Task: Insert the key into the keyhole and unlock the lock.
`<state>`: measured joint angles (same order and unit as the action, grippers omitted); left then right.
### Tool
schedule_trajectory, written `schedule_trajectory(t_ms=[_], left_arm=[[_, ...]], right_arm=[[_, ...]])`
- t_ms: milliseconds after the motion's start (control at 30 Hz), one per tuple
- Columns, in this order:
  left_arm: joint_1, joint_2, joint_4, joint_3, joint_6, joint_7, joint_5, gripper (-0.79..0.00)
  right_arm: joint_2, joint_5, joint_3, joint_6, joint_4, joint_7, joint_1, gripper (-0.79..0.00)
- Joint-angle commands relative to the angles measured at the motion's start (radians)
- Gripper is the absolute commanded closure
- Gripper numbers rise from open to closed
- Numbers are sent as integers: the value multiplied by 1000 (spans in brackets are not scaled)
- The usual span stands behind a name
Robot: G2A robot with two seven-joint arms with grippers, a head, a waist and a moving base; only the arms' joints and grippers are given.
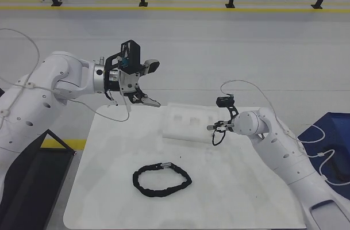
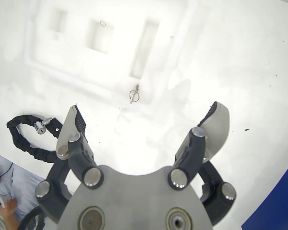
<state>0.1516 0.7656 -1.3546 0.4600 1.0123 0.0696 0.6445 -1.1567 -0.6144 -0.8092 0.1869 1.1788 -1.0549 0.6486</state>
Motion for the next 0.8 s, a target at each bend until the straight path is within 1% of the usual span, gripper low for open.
schedule_trajectory(t_ms=[0,100,667,767], left_arm=[[0,0,0,0,0,0,0,-785],[0,0,0,0,0,0,0,-785],[0,0,0,0,0,0,0,-785],[0,0,0,0,0,0,0,-785]], right_arm=[[-8,0,15,-6,-11,1,-5,-785],[-17,-1,30,-25,-29,2,-15,-785],[-17,-1,30,-25,-29,2,-15,-785],[-16,16,17,-26,-29,24,2,-785]])
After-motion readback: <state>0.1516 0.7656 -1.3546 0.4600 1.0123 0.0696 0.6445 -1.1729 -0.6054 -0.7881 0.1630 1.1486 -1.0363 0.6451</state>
